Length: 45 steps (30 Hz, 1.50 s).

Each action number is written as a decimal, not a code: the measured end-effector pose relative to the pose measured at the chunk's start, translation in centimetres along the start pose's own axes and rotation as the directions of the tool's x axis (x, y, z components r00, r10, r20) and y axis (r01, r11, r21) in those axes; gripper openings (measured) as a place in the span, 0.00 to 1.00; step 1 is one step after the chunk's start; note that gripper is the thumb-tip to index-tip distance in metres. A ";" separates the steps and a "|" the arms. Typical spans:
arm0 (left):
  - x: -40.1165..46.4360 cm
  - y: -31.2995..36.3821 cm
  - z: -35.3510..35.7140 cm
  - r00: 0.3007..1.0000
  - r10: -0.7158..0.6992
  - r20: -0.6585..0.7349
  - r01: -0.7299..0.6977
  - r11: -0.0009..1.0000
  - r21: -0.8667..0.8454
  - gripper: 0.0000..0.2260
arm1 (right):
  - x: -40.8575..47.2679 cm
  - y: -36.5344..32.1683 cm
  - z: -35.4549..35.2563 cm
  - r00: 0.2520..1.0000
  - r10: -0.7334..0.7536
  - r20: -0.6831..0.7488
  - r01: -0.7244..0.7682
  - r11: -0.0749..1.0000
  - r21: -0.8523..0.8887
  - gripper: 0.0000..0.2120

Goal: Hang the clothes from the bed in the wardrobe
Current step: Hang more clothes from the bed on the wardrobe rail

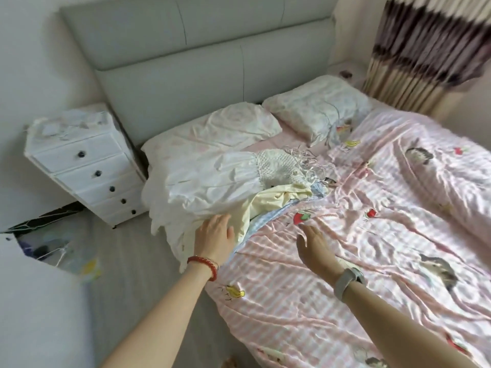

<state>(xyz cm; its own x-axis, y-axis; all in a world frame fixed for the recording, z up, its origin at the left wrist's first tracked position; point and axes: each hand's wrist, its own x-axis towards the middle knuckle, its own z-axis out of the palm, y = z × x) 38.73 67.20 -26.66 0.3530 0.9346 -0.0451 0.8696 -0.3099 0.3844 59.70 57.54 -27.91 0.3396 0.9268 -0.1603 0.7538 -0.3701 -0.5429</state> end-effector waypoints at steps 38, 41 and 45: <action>23.2 2.4 19.2 0.904 0.177 0.388 -0.092 0.969 -0.228 0.17 | 41.0 13.8 6.8 0.785 0.620 -0.008 -0.601 0.764 0.234 0.12; 23.1 2.2 19.1 0.902 0.169 0.398 -0.076 0.968 -0.237 0.17 | 39.3 15.7 6.3 0.799 0.594 -0.092 -0.570 0.798 0.197 0.18; 23.1 2.1 19.3 0.895 0.154 0.419 -0.061 0.972 -0.228 0.18 | 39.3 17.9 5.2 0.737 0.670 -0.085 -0.605 0.711 0.359 0.14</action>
<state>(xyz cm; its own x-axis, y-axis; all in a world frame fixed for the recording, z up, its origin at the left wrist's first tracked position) 55.44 84.75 -44.71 0.5944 0.7153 -0.3675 0.7451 -0.3180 0.5862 83.67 87.68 -48.20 0.8035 0.4299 -0.4118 0.1287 -0.8009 -0.5848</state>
